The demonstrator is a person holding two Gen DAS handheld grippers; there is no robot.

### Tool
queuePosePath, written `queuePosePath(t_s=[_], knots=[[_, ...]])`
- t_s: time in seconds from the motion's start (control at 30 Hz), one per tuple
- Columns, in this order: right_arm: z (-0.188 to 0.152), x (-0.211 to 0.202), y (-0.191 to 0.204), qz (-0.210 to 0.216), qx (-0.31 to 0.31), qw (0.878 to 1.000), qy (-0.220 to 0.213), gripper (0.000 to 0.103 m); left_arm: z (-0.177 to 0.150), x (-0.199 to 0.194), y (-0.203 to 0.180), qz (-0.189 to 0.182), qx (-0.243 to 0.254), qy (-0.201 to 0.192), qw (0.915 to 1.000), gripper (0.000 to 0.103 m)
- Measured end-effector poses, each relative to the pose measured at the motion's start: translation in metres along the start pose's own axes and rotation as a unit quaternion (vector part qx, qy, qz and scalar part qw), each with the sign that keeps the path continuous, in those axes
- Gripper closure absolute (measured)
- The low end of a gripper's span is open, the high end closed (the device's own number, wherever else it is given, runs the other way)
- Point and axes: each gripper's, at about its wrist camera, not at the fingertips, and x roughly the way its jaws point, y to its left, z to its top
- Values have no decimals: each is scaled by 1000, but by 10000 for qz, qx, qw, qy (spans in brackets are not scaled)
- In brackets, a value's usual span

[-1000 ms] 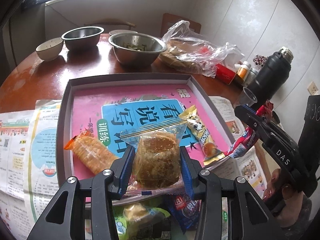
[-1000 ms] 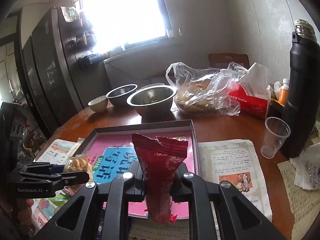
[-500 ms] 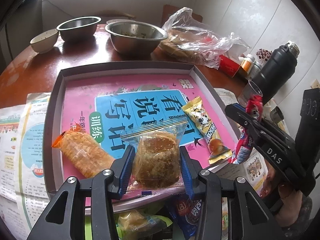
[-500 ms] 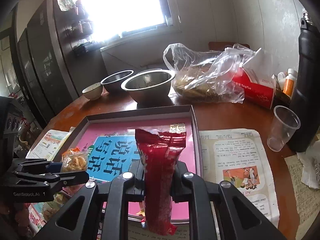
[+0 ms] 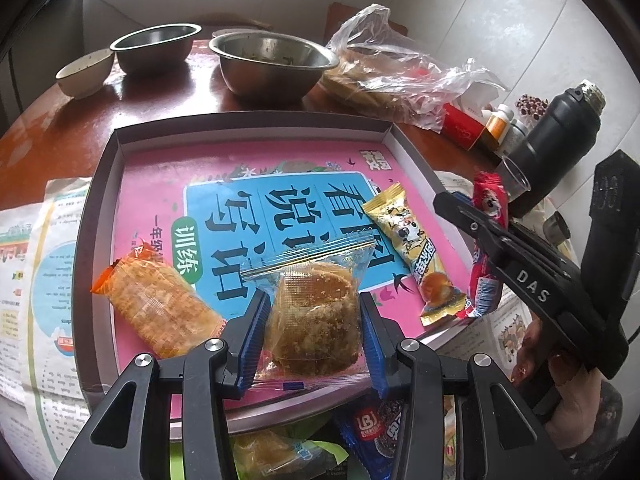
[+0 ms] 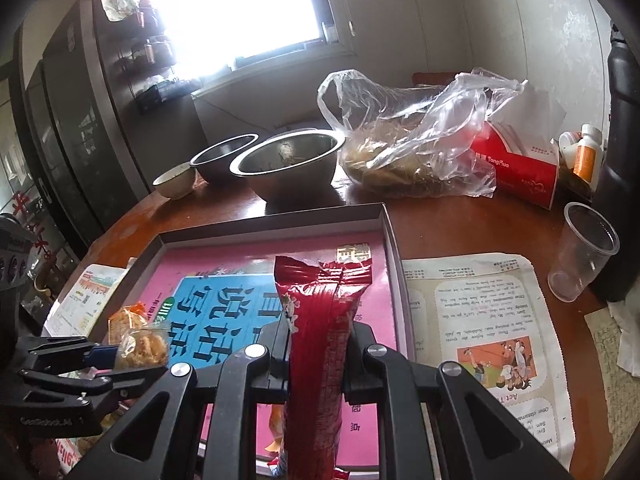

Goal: Organize snacks
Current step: 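Carry the pastry and red pack over the tray and lower them onto the book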

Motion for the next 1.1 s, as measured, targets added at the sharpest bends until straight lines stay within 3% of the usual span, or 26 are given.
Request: queuePosePath(t_s=[0.37,0.77,1.1], knots=[[-5,11,-3,47,80,9996,252,85,1,6,0,-2,18,67,10000,57],[-4,20,-14,-110,233,9993,282,85,2,10,-3,-22,59,128,9999,57],[-6,25,-17,5,341,9988,360,84,2,13,-3,-20,34,150,9999,57]])
